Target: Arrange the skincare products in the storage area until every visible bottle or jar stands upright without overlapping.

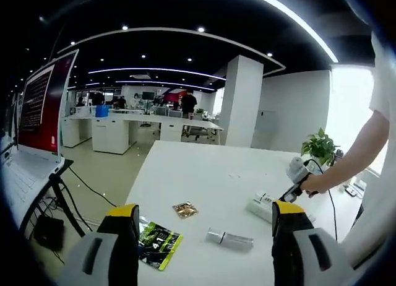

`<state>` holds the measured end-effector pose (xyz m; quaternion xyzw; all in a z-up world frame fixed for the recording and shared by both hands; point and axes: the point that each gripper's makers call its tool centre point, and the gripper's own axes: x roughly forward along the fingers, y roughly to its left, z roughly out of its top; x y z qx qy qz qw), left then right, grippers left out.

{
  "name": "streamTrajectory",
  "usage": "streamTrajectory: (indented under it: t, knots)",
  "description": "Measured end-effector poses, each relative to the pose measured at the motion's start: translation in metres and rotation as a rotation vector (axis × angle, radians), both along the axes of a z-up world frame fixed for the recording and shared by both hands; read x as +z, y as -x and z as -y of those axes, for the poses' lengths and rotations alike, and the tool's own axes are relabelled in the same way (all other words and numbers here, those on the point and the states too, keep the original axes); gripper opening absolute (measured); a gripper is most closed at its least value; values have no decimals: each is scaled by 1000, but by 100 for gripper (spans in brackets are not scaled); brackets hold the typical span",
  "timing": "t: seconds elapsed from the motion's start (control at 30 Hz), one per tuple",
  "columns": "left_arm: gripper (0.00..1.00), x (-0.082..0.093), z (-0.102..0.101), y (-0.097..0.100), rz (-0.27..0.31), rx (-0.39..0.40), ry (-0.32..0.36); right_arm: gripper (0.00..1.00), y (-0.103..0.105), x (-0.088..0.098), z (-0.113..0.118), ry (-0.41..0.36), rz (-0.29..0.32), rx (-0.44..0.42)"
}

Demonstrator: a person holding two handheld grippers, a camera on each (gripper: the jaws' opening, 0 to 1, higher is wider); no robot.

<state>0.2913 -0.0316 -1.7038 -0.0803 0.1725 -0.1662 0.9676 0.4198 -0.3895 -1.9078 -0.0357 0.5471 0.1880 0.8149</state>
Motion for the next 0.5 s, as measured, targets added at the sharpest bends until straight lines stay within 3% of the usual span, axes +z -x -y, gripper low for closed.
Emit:
streamTrajectory:
  t: [0.03, 0.07, 0.2, 0.23, 0.37, 0.5]
  knots:
    - [91, 0, 0, 1, -2, 0, -1, 25, -2, 4, 1, 8, 22, 96]
    - [91, -1, 1, 3, -4, -1, -3, 25, -5, 4, -1, 59, 27, 105]
    - [91, -4, -1, 5, -16, 11, -3, 26, -3, 3, -4, 206, 36, 280]
    - [91, -4, -2, 6, -18, 12, -4, 24, -2, 3, -6, 177, 21, 240]
    - [91, -2, 0, 6, -14, 5, -13, 20, -2, 4, -5, 189, -13, 312]
    - [91, 5, -1, 4, 7, 14, -12, 16, -1, 5, -3, 161, -23, 322]
